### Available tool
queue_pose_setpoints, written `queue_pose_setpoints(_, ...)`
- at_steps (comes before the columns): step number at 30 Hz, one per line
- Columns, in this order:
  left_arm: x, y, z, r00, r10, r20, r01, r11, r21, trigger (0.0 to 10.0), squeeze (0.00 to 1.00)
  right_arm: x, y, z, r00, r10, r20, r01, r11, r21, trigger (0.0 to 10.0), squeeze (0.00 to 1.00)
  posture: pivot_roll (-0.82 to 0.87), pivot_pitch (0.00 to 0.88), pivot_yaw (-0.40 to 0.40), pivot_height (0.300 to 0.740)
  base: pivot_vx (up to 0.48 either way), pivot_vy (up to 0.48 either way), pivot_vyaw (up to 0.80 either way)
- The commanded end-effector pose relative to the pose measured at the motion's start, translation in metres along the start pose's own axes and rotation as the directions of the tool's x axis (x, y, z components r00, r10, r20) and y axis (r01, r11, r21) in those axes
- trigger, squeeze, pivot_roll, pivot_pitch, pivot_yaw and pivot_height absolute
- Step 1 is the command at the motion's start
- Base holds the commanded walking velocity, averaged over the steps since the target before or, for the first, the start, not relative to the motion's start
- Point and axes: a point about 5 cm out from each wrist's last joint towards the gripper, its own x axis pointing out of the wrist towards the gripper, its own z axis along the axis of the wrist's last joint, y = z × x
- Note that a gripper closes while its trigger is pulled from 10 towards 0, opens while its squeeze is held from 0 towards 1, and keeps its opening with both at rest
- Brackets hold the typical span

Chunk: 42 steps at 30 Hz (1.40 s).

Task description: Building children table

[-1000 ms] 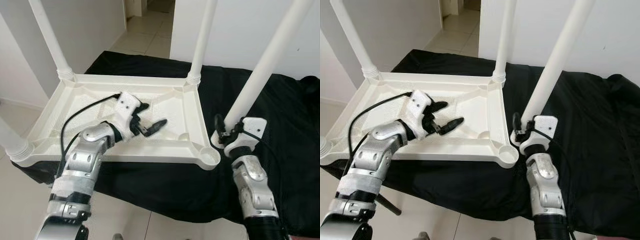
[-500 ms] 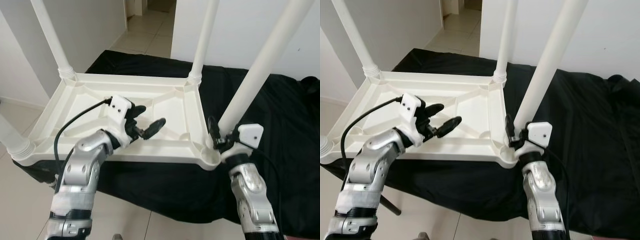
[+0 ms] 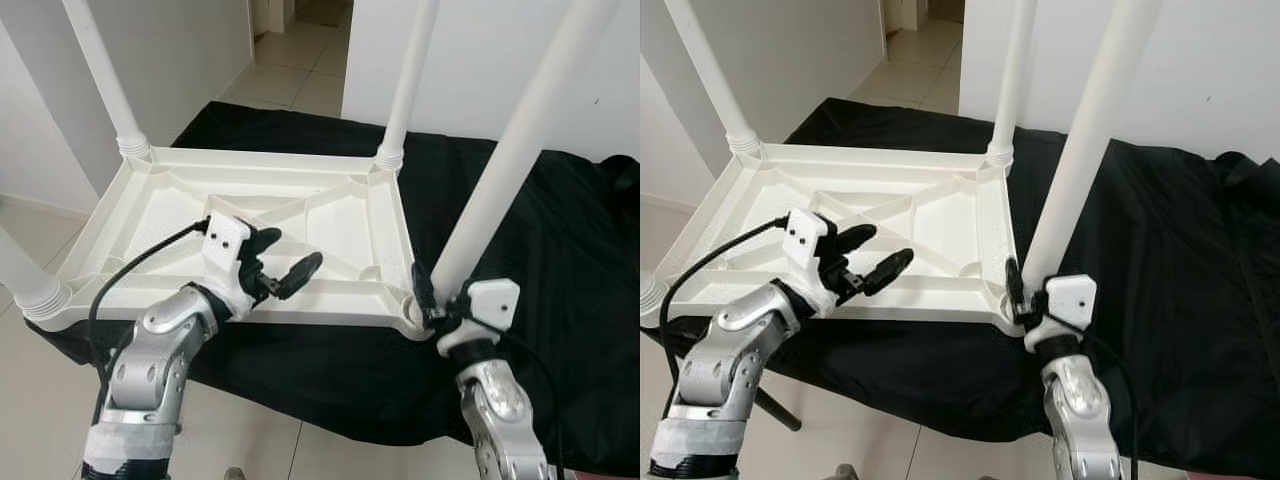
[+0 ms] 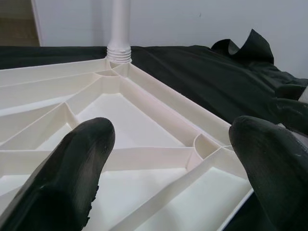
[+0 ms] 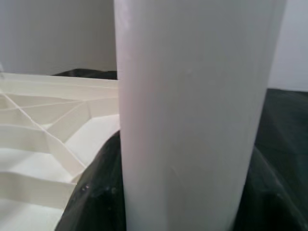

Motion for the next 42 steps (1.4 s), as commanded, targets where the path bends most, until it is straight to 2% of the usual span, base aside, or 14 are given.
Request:
queue_pose_setpoints(1, -0.004, 0.004, -0.003, 0.998, 0.064, -0.014, -0.064, 0.998, 0.001, 10.0, 0.00, -0.005, -0.001, -0.012, 0.998, 0.008, -0.058, -0.007, 1.000, 0.005, 10.0, 0.00, -0.04, 0.000, -0.034, 0.740, 0.000, 0.000, 0.00)
queue_pose_setpoints(6, -0.018, 0.006, -0.013, 0.993, 0.109, -0.049, -0.110, 0.993, -0.030, 10.0, 0.00, -0.005, -0.004, -0.016, 0.997, 0.015, -0.074, -0.015, 1.000, 0.000, 10.0, 0.00, -0.04, 0.000, -0.031, 0.740, 0.000, 0.000, 0.00)
queue_pose_setpoints(13, -0.037, 0.002, -0.021, 0.990, 0.091, -0.104, -0.097, 0.994, -0.056, 10.0, 0.00, -0.002, -0.005, -0.016, 0.996, 0.032, -0.081, -0.031, 0.999, 0.006, 10.0, 0.00, -0.03, 0.001, -0.031, 0.740, 0.000, 0.000, 0.00)
queue_pose_setpoints(14, -0.044, -0.005, -0.024, 0.989, 0.025, -0.149, -0.034, 0.998, -0.053, 10.0, 0.00, 0.000, -0.006, -0.017, 0.996, 0.039, -0.082, -0.038, 0.999, 0.008, 10.0, 0.00, -0.03, 0.004, -0.031, 0.740, 0.000, 0.000, 0.00)
queue_pose_setpoints(16, -0.044, -0.005, -0.024, 0.989, 0.025, -0.149, -0.034, 0.998, -0.053, 10.0, 0.00, 0.000, -0.006, -0.017, 0.996, 0.039, -0.082, -0.038, 0.999, 0.008, 10.0, 0.00, -0.03, 0.004, -0.031, 0.740, 0.000, 0.000, 0.00)
queue_pose_setpoints(17, -0.051, -0.014, -0.030, 0.976, -0.049, -0.210, 0.038, 0.998, -0.057, 10.0, 0.00, 0.002, -0.006, -0.017, 0.996, 0.048, -0.082, -0.048, 0.999, 0.007, 10.0, 0.00, -0.03, 0.008, -0.031, 0.740, 0.000, 0.000, 0.00)
queue_pose_setpoints(19, -0.051, -0.014, -0.030, 0.976, -0.049, -0.210, 0.038, 0.998, -0.057, 10.0, 0.00, 0.002, -0.006, -0.017, 0.996, 0.048, -0.082, -0.048, 0.999, 0.007, 10.0, 0.00, -0.03, 0.008, -0.031, 0.740, 0.000, 0.000, 0.00)
queue_pose_setpoints(21, -0.056, -0.035, -0.036, 0.937, -0.197, -0.289, 0.179, 0.980, -0.086, 10.0, 0.00, 0.006, -0.004, -0.018, 0.994, 0.074, -0.075, -0.075, 0.997, -0.004, 10.0, 0.00, -0.03, 0.008, -0.031, 0.740, 0.000, 0.000, 0.00)
queue_pose_setpoints(22, -0.058, -0.040, -0.039, 0.928, -0.217, -0.304, 0.186, 0.974, -0.126, 10.0, 0.00, 0.009, -0.003, -0.017, 0.994, 0.085, -0.069, -0.086, 0.996, -0.005, 10.0, 0.00, -0.03, 0.008, -0.031, 0.740, 0.000, 0.000, 0.00)
queue_pose_setpoints(27, -0.064, -0.043, -0.048, 0.911, -0.218, -0.349, 0.191, 0.975, -0.109, 10.0, 0.00, 0.011, -0.002, -0.017, 0.993, 0.101, -0.062, -0.101, 0.995, -0.001, 10.0, 0.00, -0.02, 0.000, -0.040, 0.740, 0.000, 0.000, 0.00)
queue_pose_setpoints(30, -0.058, -0.050, -0.043, 0.918, -0.227, -0.324, 0.210, 0.974, -0.087, 10.0, 0.00, 0.012, -0.002, -0.018, 0.992, 0.107, -0.063, -0.108, 0.994, -0.001, 10.0, 0.00, -0.02, 0.000, -0.043, 0.740, 0.000, 0.000, 0.00)
queue_pose_setpoints(32, -0.045, -0.058, -0.037, 0.933, -0.234, -0.274, 0.219, 0.972, -0.083, 10.0, 0.00, 0.011, -0.002, -0.019, 0.992, 0.112, -0.065, -0.113, 0.994, -0.001, 10.0, 0.00, -0.02, 0.000, -0.044, 0.740, 0.000, 0.000, 0.00)
queue_pose_setpoints(36, -0.019, -0.060, -0.032, 0.968, -0.136, -0.209, 0.132, 0.991, -0.035, 10.0, 0.00, 0.006, -0.002, -0.025, 0.988, 0.131, -0.087, -0.133, 0.991, -0.012, 10.0, 0.00, -0.03, 0.000, -0.041, 0.740, 0.000, 0.000, 0.00)
queue_pose_setpoints(42, -0.005, -0.060, -0.025, 0.981, -0.105, -0.163, 0.095, 0.993, -0.066, 10.0, 0.00, 0.001, -0.002, -0.030, 0.983, 0.151, -0.103, -0.156, 0.987, -0.044, 10.0, 0.00, -0.03, 0.000, -0.039, 0.740, 0.000, 0.000, 0.00)
